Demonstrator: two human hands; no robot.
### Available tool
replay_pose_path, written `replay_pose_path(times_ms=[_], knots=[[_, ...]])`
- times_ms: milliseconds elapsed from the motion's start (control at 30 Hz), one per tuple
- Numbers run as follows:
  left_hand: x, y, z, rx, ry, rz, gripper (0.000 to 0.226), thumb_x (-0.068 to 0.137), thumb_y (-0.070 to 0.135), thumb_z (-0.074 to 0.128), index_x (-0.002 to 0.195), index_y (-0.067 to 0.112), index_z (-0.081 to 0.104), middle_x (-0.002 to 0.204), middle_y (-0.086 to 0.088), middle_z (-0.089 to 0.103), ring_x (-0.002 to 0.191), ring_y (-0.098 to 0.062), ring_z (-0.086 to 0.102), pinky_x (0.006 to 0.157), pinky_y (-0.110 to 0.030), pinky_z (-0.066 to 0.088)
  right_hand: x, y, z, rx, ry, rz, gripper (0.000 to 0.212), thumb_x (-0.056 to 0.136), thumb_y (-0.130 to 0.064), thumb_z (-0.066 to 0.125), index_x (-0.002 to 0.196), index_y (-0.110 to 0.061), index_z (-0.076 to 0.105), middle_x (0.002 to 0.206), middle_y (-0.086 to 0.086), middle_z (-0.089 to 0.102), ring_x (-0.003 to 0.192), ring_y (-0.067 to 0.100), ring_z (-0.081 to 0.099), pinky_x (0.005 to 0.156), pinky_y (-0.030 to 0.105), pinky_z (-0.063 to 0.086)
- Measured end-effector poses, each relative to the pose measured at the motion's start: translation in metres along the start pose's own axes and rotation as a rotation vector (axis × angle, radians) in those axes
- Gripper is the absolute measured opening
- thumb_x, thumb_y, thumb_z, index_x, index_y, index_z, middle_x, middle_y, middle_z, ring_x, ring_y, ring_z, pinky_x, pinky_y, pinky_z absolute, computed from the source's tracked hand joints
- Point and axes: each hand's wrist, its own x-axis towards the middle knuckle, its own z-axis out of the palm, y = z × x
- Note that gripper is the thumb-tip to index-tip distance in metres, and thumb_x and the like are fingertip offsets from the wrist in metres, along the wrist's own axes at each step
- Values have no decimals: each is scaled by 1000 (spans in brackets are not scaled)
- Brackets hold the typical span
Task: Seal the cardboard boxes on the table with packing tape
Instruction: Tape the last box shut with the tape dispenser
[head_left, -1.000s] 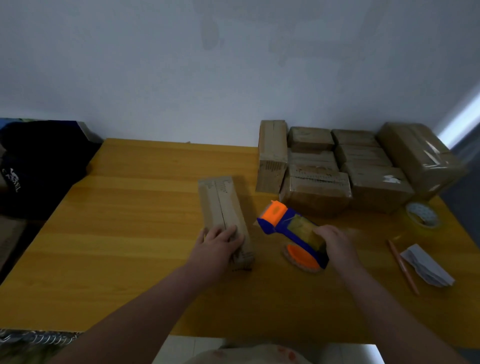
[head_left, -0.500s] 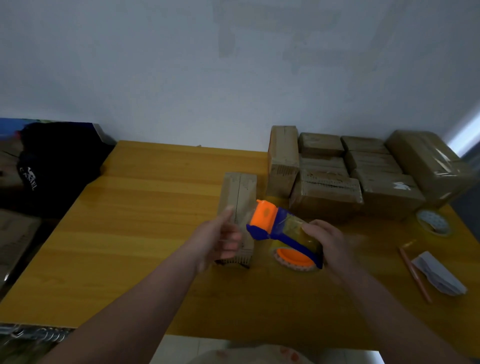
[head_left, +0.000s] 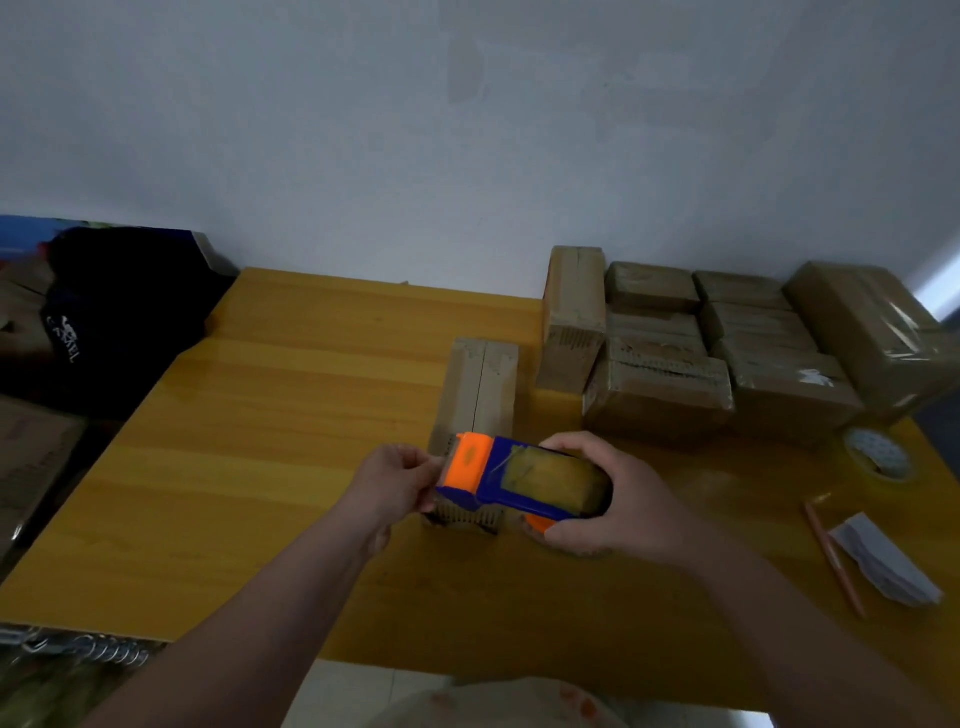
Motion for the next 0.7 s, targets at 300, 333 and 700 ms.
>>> replay_pose_path(times_ms=[300,333,700], knots=[[-5,-16,-25,161,150,-17,16,98,18,54,88,6,58,85,-9,56,79,-25,56,77,-33,47,-3,15,-34,-93,-86,57,67,67,-20,86,119,-44,50,112,-11,59,93,10,66,70,32,60],[-5,-18,-22,181,148,-19,16,99,18,53,87,8,57,86,-9,56,79,-24,56,77,-33,46,-3,16,-35,-118,-89,48,67,67,-20,87,119,-43,51,114,-12,58,95,6,64,69,26,58],[-4,-35,-9,304,277,-7,23,97,26,56,77,14,53,81,-5,58,76,-26,57,70,-41,45,5,25,-17,-294,-75,-2,73,66,-22,85,124,-44,46,118,-21,52,102,-4,56,76,13,51]])
